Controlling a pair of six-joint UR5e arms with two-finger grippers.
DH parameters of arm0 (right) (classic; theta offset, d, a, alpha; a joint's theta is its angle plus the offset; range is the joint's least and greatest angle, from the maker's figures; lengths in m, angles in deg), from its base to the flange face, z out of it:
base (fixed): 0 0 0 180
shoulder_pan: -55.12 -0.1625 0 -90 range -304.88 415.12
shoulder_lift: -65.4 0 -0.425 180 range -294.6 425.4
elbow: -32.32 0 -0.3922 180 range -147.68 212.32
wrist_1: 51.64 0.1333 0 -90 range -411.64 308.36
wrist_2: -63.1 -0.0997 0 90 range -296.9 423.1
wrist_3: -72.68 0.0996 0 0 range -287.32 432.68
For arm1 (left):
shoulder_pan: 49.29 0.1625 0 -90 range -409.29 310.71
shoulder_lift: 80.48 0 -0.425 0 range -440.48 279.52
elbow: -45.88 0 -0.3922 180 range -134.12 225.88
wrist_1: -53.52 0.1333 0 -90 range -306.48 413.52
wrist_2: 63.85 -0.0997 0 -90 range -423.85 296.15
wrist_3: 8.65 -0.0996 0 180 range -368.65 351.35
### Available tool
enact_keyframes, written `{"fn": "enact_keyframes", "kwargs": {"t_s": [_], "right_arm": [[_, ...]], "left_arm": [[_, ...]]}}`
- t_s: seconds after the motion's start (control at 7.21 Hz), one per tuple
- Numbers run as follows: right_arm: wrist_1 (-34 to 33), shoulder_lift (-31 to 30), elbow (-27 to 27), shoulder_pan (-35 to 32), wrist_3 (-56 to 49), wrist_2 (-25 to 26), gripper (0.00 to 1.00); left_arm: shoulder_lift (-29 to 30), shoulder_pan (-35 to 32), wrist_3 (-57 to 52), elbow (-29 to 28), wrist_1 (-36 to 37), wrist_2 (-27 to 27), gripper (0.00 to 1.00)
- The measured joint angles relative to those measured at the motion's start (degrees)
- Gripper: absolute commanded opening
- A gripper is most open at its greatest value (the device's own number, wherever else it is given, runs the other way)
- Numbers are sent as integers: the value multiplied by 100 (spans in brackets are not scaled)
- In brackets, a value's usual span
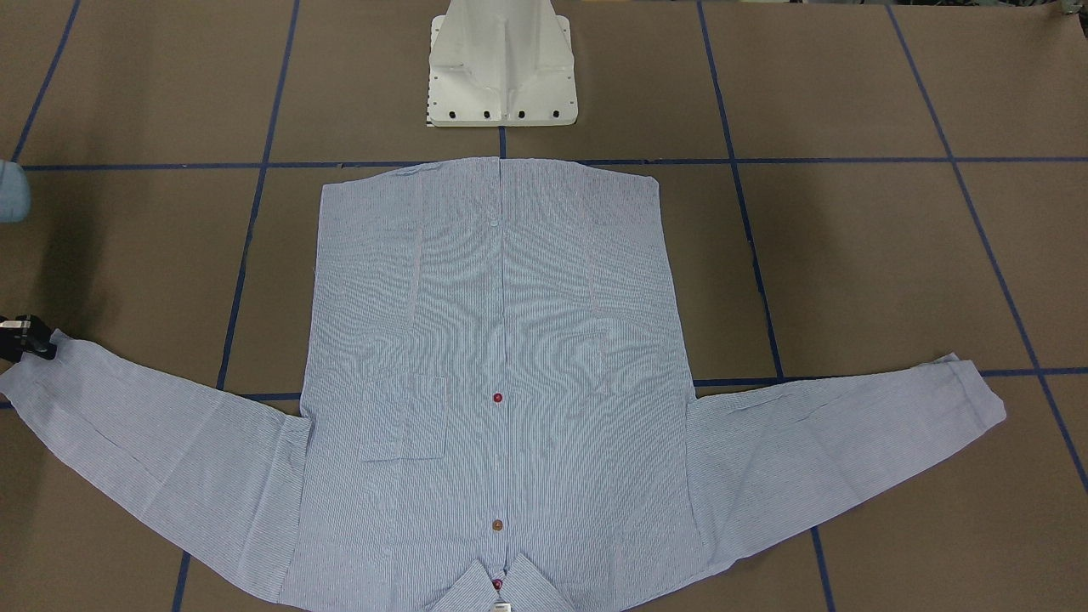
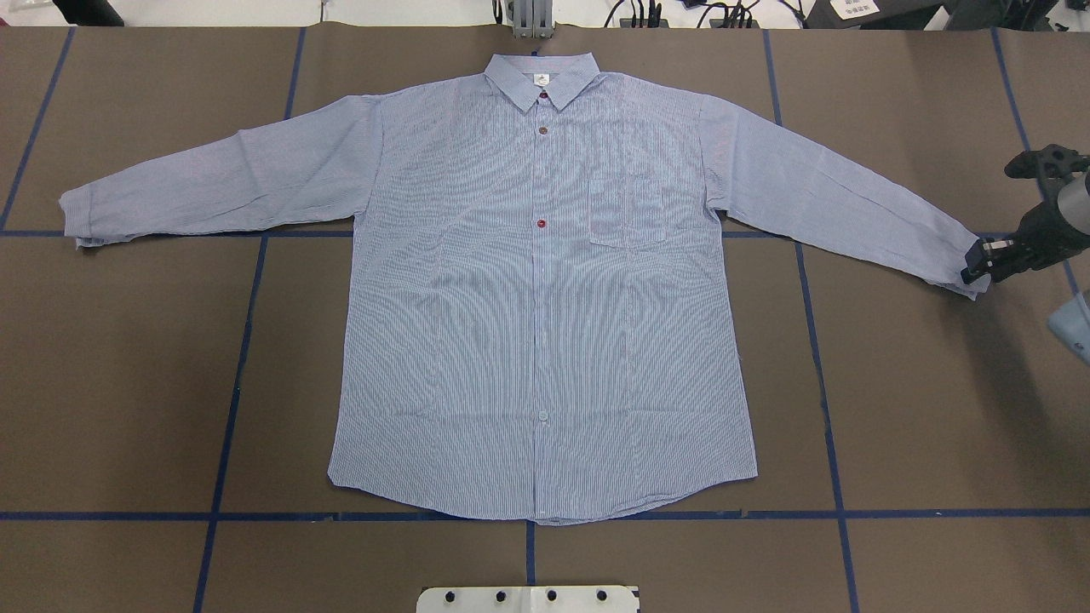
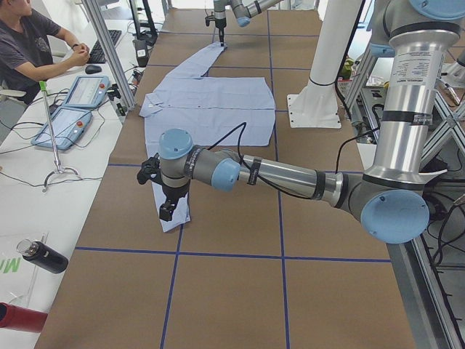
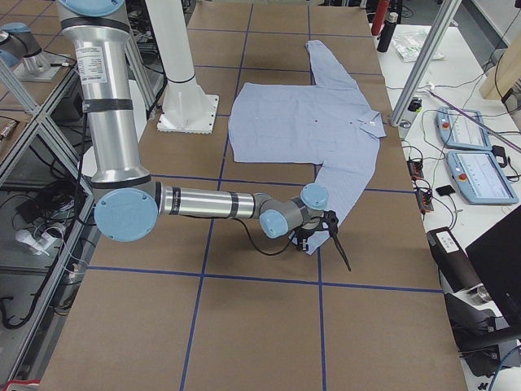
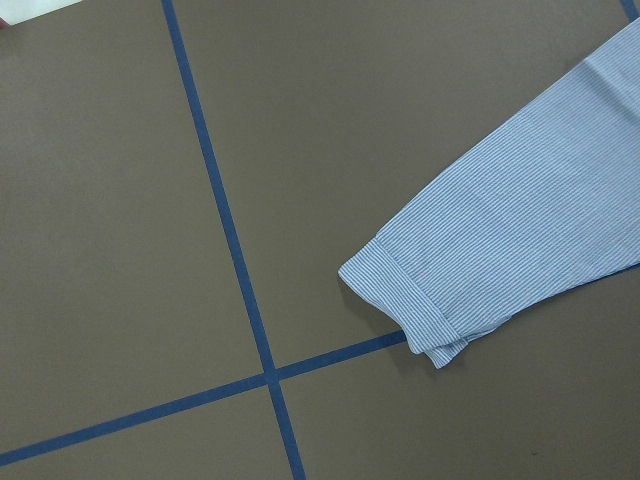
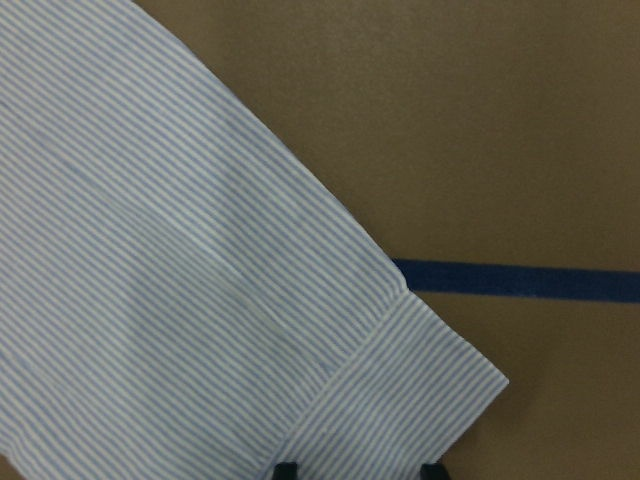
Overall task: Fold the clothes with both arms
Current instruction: 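Lower the right gripper and grasp the cuff of the nearby sleeve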
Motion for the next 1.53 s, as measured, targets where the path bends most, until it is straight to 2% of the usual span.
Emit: {"fn": "enact_keyframes", "kwargs": {"t_s": [0.14,0.69,1.11,1.53], "right_arm": [[-5,9,-1,2,0,-6,0],[-38,19,-140,-4,0,-32,0],[-59,7,-875,-180,-5,-206,0],[-142,441,-1605,-670,7,-893,0]], "left_arm": [[3,0,4,-1,-1,1,99],[6,0,12,-1,-10,-5,99],[6,0,11,-6,-8,-5,99],[-6,0,-2,-28,-2,-18,99]]}}
